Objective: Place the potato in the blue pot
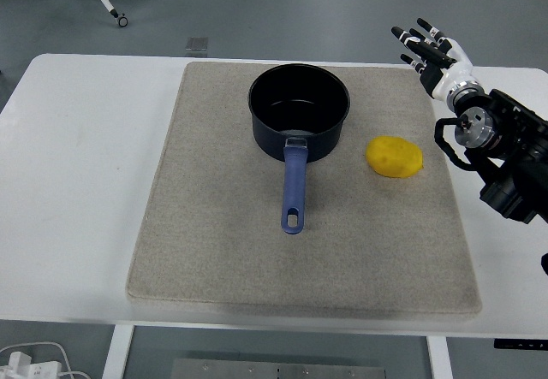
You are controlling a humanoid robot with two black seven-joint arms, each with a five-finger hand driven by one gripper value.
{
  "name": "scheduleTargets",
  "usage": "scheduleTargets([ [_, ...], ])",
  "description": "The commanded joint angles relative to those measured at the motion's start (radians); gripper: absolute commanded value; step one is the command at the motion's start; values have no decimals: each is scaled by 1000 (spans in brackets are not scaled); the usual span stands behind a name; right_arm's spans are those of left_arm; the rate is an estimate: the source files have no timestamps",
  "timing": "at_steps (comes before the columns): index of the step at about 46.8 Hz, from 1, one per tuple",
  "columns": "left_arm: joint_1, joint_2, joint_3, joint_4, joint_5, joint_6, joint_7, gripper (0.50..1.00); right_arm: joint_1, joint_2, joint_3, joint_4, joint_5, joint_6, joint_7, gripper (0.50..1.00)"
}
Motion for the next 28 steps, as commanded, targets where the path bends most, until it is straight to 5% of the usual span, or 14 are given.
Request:
scheduleTargets([
  [1, 0, 0, 1, 1, 0, 1, 0, 999, 0, 0, 0, 0, 0, 0, 0, 924],
  [28, -1, 0, 0, 1, 0, 1, 0, 999, 0, -11, -2, 0, 0, 9, 0, 924],
])
